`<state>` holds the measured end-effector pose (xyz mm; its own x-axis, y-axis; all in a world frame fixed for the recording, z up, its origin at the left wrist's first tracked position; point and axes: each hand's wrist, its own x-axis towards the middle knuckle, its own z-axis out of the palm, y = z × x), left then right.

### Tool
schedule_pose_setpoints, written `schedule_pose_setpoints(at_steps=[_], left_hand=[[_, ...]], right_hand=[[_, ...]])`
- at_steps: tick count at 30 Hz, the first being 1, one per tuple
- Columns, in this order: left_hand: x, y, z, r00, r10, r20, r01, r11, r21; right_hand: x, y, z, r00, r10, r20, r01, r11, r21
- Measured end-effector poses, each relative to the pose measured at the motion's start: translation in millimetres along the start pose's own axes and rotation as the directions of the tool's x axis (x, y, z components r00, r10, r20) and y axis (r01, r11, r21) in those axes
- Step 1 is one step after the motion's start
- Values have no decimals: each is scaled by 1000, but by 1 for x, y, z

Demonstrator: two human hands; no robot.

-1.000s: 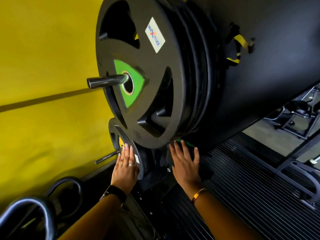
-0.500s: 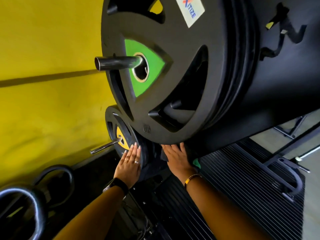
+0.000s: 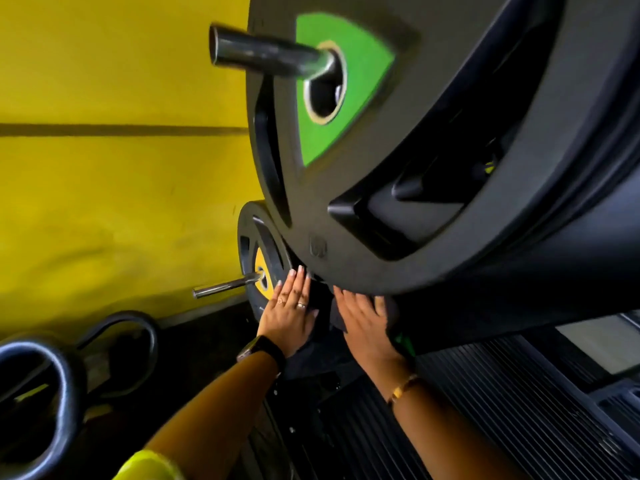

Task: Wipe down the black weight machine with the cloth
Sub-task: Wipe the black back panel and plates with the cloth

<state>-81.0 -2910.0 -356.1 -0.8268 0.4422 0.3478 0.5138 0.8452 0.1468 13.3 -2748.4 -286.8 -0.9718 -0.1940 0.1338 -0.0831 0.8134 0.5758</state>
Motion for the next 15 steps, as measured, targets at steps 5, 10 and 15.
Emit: schedule_pose_setpoints(at_steps=[5, 10, 15], left_hand=[[-4, 6, 30, 963, -52, -265, 34, 997, -74], [2, -10, 75, 880, 27, -473, -86, 991, -103], [5, -17, 96, 779, 59, -624, -217, 959, -181]], right_hand=[[0, -30, 17, 971, 161, -176, -167, 986, -20], [20, -38, 21, 836, 318, -447, -286, 948, 140], [25, -43, 27, 616, 464, -637, -455, 869, 193]])
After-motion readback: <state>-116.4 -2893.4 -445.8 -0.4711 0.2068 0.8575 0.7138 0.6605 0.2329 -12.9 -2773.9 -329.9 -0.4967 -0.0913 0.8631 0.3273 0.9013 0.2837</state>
